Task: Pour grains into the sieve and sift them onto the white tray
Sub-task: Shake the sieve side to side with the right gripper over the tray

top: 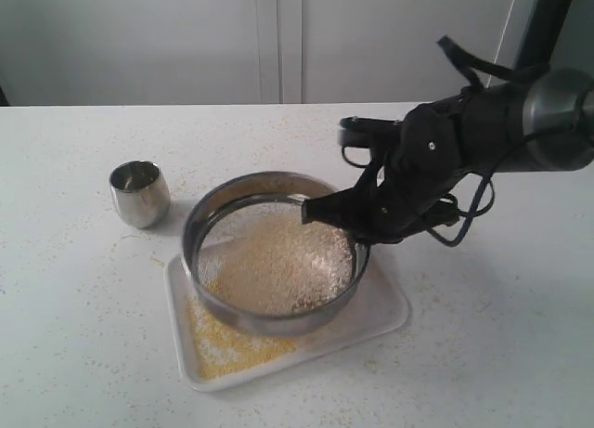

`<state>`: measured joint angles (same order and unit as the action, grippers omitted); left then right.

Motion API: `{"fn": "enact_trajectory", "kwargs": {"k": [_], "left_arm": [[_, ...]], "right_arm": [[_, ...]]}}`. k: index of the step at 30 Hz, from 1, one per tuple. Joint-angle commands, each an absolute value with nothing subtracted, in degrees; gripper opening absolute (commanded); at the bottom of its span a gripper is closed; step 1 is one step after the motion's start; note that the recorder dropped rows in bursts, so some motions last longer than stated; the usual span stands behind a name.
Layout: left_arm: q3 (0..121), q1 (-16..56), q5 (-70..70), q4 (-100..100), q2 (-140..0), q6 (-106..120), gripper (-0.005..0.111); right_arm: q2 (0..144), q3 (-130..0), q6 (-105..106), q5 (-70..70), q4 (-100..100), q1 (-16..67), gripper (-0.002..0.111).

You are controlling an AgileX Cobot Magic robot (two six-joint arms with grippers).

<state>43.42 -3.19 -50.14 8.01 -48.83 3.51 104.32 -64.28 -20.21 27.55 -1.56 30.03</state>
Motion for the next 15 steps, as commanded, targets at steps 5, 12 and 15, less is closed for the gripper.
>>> {"fn": "enact_trajectory", "kwargs": {"k": [5, 12, 15], "left_arm": [[43.2, -3.3, -50.5, 8.5, -48.3, 3.5, 0.000], [43.2, -3.3, -50.5, 8.5, -48.3, 3.5, 0.000], [43.2, -3.3, -50.5, 8.5, -48.3, 3.5, 0.000]], "right_arm": [[103.4, -64.6, -38.0, 26.9, 7.3, 28.1, 0.000], [103.5, -64.6, -23.3, 26.3, 4.8, 33.3, 0.000], [103.6, -64.6, -37.5, 26.0, 8.2, 29.7, 0.000]]}}
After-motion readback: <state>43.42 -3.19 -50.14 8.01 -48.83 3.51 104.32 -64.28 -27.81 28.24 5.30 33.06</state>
